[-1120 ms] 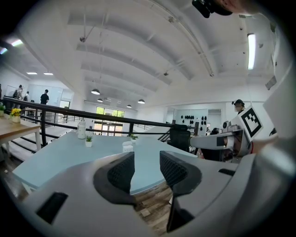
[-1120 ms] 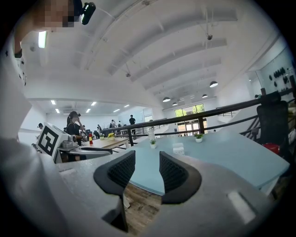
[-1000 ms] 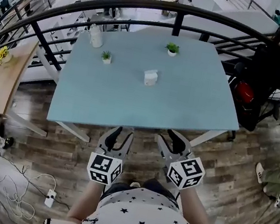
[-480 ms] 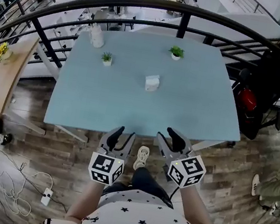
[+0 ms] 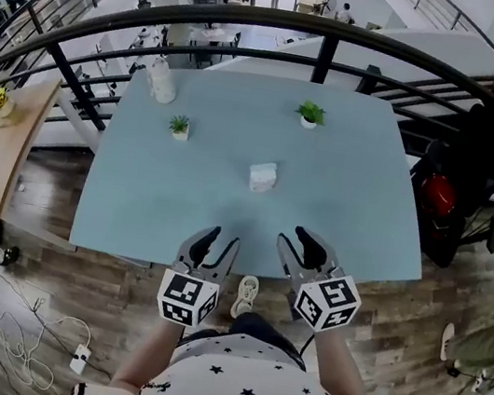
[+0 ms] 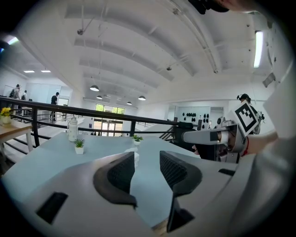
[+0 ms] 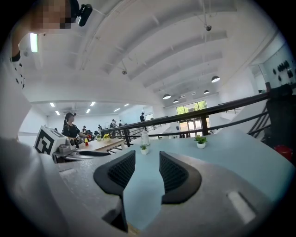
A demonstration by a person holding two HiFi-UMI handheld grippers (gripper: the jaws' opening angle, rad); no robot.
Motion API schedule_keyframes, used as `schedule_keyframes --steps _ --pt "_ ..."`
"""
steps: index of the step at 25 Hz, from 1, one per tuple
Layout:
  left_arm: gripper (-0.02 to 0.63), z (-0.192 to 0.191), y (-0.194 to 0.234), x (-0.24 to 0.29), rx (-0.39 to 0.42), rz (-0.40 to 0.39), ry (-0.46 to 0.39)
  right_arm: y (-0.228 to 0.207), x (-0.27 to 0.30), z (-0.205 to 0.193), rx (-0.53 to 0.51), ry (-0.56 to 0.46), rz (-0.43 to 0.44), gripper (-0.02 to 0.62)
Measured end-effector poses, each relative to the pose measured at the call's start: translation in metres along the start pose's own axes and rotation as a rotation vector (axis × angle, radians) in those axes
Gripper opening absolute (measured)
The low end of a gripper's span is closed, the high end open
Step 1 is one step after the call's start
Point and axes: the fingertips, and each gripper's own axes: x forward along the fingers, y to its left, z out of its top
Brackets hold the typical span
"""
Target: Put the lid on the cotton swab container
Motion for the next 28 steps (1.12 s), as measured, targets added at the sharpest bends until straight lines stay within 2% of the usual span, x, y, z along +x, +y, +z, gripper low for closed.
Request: schedule_keyframes --steps 6,12,20,28 --pt "0.15 0.013 0.028 0.043 -0.005 -0.008 0.002 -0.023 0.045 0.019 -0.023 0.01 0.015 0.146" --pt "0.166 0.01 0.053 0.086 -0.014 -0.017 0.05 -0.053 0.088 0.031 -0.033 0.032 0.022 0.146" --pt "0.216 0.0 0.073 0.139 -0.006 -0.04 0.125 -0.09 0.135 0.034 -0.03 0.085 0.039 0.146" --pt "0.271 -0.018 0.085 0.18 0.046 -0.056 0.207 -0.121 0.172 0.029 -0.034 0.123 0.068 0.146"
